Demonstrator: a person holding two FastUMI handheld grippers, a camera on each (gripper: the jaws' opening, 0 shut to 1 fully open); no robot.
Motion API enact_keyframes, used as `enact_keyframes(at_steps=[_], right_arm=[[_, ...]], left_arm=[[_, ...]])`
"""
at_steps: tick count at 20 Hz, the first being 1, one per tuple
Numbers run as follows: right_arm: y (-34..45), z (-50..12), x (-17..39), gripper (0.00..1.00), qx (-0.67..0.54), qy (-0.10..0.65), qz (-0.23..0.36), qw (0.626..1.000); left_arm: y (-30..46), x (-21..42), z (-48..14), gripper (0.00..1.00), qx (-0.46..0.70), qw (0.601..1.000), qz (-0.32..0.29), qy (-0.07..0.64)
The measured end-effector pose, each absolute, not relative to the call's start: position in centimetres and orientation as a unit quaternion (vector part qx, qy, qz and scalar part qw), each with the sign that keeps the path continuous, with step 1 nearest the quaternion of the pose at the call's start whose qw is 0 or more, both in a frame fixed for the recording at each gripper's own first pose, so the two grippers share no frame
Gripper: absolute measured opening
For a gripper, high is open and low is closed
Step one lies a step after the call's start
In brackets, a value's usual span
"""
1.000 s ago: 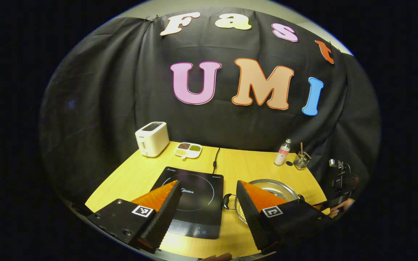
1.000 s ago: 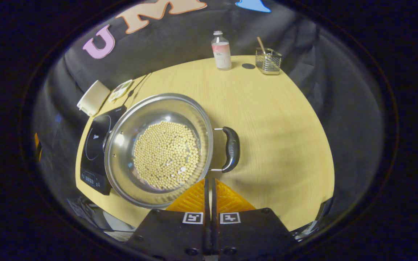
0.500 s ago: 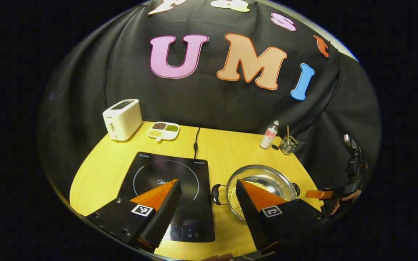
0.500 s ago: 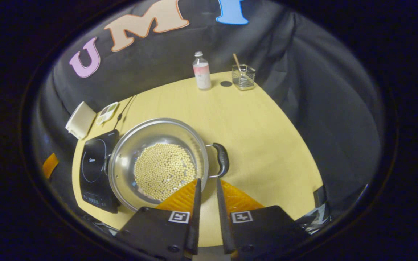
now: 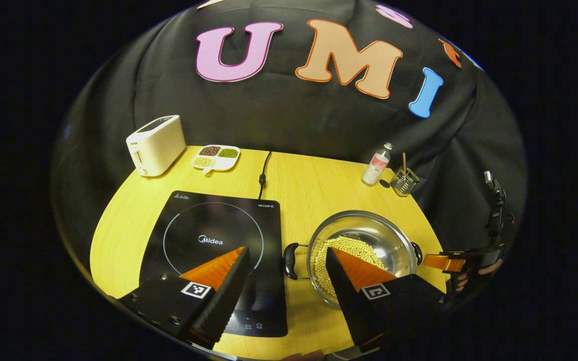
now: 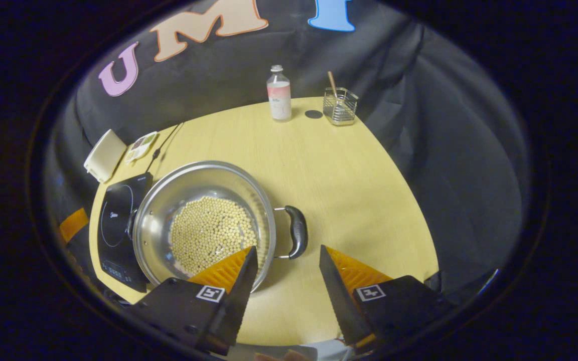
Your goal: First push the handle of the pot to place it horizontally, then grasp the pot with both hands and set it on the induction cooktop.
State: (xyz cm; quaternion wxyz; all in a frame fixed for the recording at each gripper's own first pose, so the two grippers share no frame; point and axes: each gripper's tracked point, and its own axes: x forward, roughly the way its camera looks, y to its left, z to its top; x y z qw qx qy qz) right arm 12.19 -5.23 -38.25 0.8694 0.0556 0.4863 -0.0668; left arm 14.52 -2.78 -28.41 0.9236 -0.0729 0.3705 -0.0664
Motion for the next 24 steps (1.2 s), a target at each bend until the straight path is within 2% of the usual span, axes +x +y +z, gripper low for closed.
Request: enact_keyframes(at_steps=[1,2,3,6,7,11,12,18,19,20,24], right_arm=[[-5.5,-38.7,12.5,0.78,0.059,0.490,-0.065,0.868],[-5.8,-39.1,12.7,0.81,0.059,0.493,-0.063,0.866],[-6.1,-39.4,13.0,0.81,0.059,0.496,-0.059,0.864],[-6.5,-40.6,13.7,0.83,0.059,0.509,-0.048,0.858],[-6.4,-41.0,13.9,0.80,0.059,0.514,-0.044,0.855],[-6.4,-42.2,14.4,0.83,0.055,0.526,-0.032,0.848],[-6.3,-42.4,14.5,0.80,0.057,0.528,-0.029,0.847],[-5.8,-43.9,15.3,0.80,0.059,0.543,-0.021,0.838],[-6.2,-44.2,15.5,0.81,0.056,0.544,-0.026,0.837],[-6.2,-44.3,15.6,0.86,0.060,0.546,-0.023,0.835],[-6.4,-45.0,15.9,0.89,0.069,0.552,-0.019,0.831]], left_arm=[[-3.4,14.5,-28.9,0.93,-0.078,0.920,-0.067,0.378],[-3.9,14.5,-29.4,0.97,-0.080,0.917,-0.069,0.386],[-4.2,14.7,-29.9,0.93,-0.081,0.915,-0.071,0.389],[-5.0,15.1,-31.9,0.93,-0.083,0.906,-0.070,0.408],[-5.1,15.3,-32.5,0.93,-0.081,0.904,-0.069,0.414],[-5.1,16.2,-34.6,0.93,-0.073,0.894,-0.067,0.438],[-5.1,16.4,-34.9,0.93,-0.071,0.892,-0.067,0.442],[-6.5,17.0,-37.8,0.93,-0.058,0.871,-0.080,0.482],[-6.7,17.0,-38.3,0.92,-0.052,0.869,-0.080,0.486],[-6.7,17.0,-38.6,0.92,-0.044,0.867,-0.080,0.490],[-7.2,16.9,-39.8,0.92,-0.024,0.863,-0.083,0.498]])
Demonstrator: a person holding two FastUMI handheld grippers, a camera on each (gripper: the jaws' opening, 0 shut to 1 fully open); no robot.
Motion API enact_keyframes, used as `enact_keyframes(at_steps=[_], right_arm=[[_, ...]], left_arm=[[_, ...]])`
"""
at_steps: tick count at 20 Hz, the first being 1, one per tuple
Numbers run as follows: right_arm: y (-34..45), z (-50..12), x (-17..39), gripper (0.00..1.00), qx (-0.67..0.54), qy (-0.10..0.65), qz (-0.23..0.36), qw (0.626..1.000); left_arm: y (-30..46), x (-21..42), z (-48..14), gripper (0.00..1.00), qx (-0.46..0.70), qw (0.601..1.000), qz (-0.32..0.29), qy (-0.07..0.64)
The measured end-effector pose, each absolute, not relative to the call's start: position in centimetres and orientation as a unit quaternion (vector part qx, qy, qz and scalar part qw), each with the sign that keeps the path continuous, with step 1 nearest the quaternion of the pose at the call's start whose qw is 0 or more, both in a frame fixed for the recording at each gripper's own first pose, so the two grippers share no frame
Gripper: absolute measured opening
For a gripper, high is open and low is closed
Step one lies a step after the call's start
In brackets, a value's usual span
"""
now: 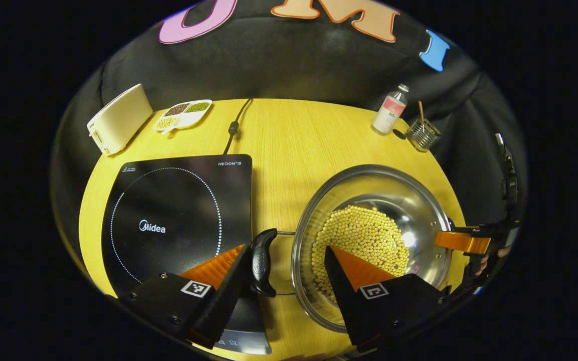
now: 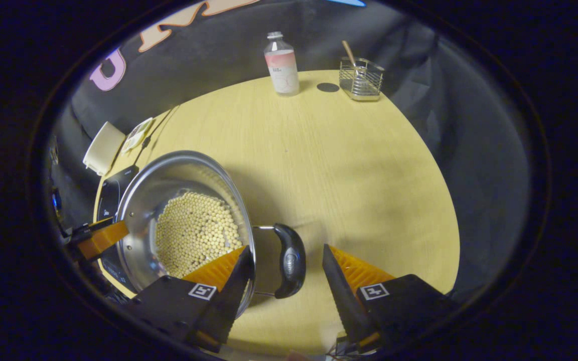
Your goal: First push the handle of the pot to place it horizontally, then grasp the pot with both hands and set it on the induction cooktop.
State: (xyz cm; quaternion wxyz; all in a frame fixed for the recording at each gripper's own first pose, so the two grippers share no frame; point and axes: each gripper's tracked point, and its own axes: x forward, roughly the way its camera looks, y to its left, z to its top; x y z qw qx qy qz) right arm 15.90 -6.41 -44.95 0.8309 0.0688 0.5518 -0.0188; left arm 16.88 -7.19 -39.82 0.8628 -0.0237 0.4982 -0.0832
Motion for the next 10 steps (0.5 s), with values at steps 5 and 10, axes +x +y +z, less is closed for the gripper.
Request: enact_keyframes(at_steps=[5,10], right_arm=[[-7.6,-45.9,16.4,0.80,0.070,0.561,-0.022,0.825],[-7.6,-45.9,16.9,0.59,0.054,0.543,-0.013,0.838]], left_arm=[[-8.9,16.5,-41.2,0.91,-0.017,0.856,-0.090,0.509],[-8.5,17.1,-42.6,0.81,-0.004,0.864,-0.067,0.499]])
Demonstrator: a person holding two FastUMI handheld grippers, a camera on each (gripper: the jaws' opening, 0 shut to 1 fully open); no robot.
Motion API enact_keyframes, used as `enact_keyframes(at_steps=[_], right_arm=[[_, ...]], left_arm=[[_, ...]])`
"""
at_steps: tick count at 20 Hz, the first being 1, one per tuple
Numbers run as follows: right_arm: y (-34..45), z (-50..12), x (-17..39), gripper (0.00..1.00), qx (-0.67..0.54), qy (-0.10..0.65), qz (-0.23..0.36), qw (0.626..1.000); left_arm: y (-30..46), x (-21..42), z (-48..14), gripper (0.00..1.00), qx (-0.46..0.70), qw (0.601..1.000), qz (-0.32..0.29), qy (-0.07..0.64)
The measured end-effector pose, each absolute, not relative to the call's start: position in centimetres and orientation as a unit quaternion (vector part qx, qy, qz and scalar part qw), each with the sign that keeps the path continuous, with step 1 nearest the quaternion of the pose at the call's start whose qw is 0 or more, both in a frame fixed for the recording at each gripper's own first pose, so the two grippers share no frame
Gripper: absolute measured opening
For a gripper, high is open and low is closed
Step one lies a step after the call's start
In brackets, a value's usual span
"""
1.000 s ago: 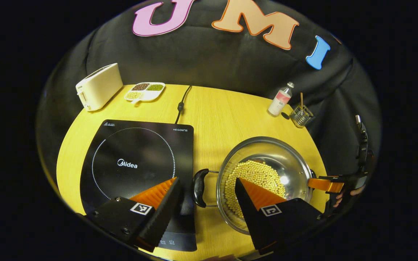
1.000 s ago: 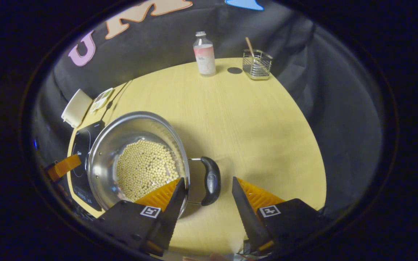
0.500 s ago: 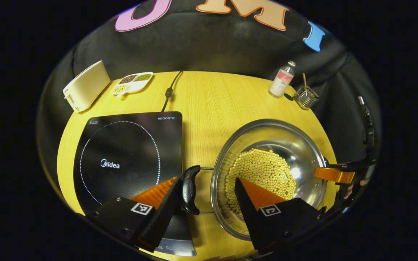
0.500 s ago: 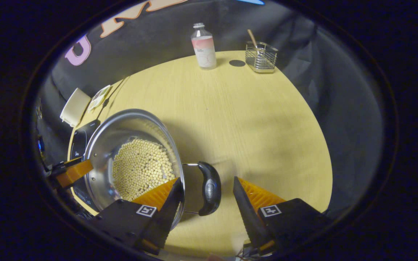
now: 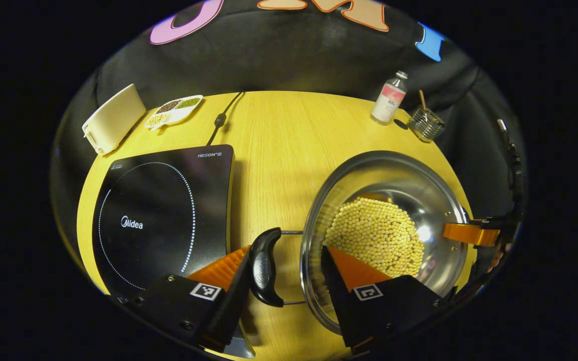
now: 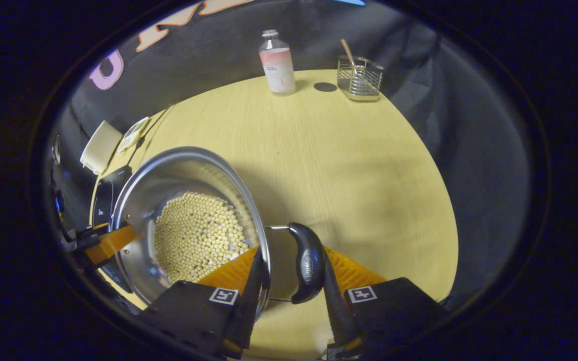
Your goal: First push the handle of the pot to place it horizontally, then grasp the pot with both hands and set it on the induction cooktop.
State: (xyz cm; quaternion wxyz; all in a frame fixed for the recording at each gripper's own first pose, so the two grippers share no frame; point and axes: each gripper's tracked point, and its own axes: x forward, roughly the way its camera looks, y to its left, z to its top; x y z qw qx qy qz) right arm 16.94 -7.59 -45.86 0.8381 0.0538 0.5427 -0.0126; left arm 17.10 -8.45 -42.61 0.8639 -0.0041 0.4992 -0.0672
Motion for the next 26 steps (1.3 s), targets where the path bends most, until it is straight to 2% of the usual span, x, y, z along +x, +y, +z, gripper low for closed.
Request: enact_keyframes(at_steps=[1,2,8,10,11,19,26], right_arm=[[-7.7,-45.8,17.1,0.58,0.048,0.535,-0.010,0.843],[-7.8,-45.8,17.4,0.58,0.047,0.529,-0.009,0.847],[-7.5,-45.1,17.6,0.41,0.052,0.496,-0.012,0.866],[-7.3,-44.3,17.2,0.41,0.051,0.487,-0.003,0.872],[-7.3,-44.0,17.1,0.47,0.054,0.484,-0.002,0.873],[-5.4,-40.2,16.0,0.47,0.072,0.450,0.018,0.890],[-0.3,-37.9,15.0,0.46,0.077,0.437,0.043,0.895]], left_arm=[[-8.4,17.2,-42.7,0.80,-0.002,0.867,-0.065,0.494],[-8.4,17.4,-42.6,0.69,-0.001,0.875,-0.065,0.480],[-8.4,17.2,-42.1,0.66,-0.001,0.889,-0.057,0.455],[-8.2,17.1,-41.1,0.63,-0.001,0.897,-0.052,0.439],[-8.1,16.8,-40.6,0.65,0.000,0.900,-0.050,0.433],[-6.1,15.5,-35.8,0.63,0.014,0.921,-0.038,0.388],[-1.1,13.7,-32.6,0.63,0.017,0.932,-0.018,0.361]])
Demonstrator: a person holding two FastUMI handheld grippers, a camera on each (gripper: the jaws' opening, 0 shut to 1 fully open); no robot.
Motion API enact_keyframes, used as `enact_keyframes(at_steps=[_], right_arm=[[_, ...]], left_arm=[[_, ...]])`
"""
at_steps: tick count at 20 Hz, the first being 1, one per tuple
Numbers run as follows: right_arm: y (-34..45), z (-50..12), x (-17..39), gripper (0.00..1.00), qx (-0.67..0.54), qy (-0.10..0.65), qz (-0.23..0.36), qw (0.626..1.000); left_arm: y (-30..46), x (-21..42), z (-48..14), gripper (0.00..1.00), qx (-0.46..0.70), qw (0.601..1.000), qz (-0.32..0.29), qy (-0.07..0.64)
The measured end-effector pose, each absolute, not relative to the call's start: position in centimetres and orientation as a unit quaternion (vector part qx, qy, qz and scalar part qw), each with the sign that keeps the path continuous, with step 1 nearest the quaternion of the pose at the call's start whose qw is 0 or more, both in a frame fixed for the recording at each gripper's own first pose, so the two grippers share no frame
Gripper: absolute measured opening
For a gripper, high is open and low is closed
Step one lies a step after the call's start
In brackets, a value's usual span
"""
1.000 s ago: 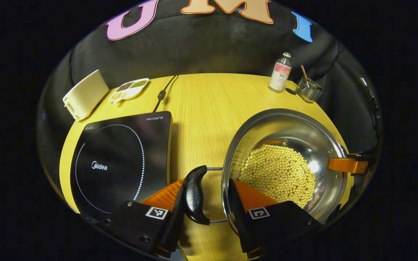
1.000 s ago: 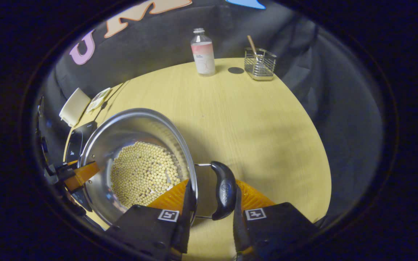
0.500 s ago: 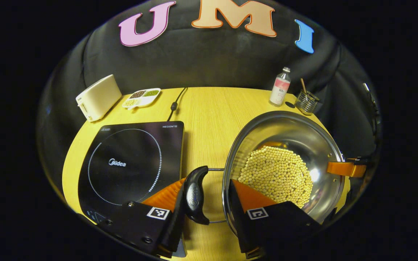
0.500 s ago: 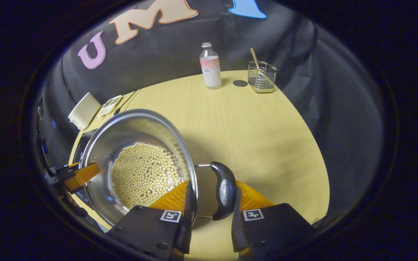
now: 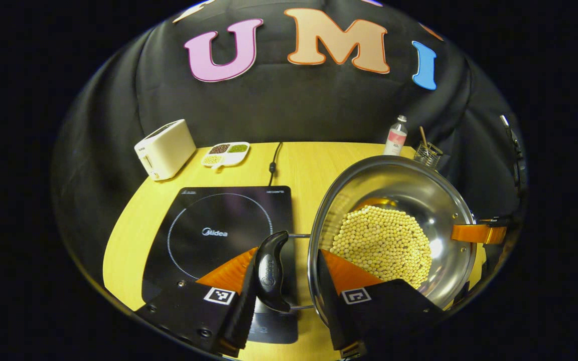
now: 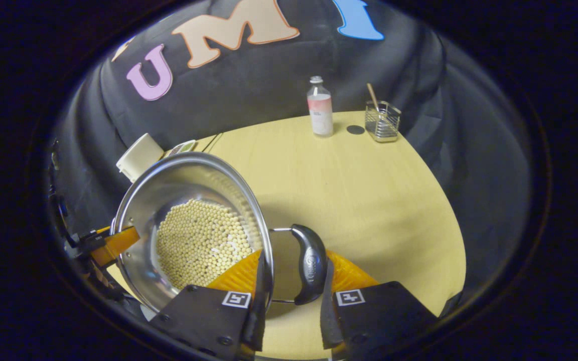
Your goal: First push the handle of the pot to place it horizontally, then grasp the pot with both hands and set it on the induction cooktop.
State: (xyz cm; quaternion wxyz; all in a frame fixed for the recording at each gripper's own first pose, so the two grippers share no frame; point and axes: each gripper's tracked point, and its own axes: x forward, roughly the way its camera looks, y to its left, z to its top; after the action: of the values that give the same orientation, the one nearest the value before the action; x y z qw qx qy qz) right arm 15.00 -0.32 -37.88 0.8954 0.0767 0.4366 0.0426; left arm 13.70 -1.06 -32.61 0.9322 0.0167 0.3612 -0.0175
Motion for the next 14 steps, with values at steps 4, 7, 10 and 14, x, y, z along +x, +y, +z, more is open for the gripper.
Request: enact_keyframes(at_steps=[4,7,10,14], right_arm=[[4.0,-36.6,13.9,0.47,0.070,0.431,0.025,0.900],[7.8,-35.6,12.8,0.47,0.062,0.425,0.008,0.903],[11.2,-35.2,12.0,0.40,0.059,0.420,-0.009,0.906],[15.3,-34.5,11.9,0.40,0.057,0.421,-0.006,0.905]], left_arm=[[3.2,13.9,-32.1,0.63,0.004,0.933,-0.036,0.359],[6.8,13.9,-31.8,0.63,-0.005,0.931,-0.052,0.360],[10.1,14.2,-32.0,0.64,-0.009,0.931,-0.067,0.358],[14.2,14.1,-31.4,0.63,-0.019,0.931,-0.062,0.359]])
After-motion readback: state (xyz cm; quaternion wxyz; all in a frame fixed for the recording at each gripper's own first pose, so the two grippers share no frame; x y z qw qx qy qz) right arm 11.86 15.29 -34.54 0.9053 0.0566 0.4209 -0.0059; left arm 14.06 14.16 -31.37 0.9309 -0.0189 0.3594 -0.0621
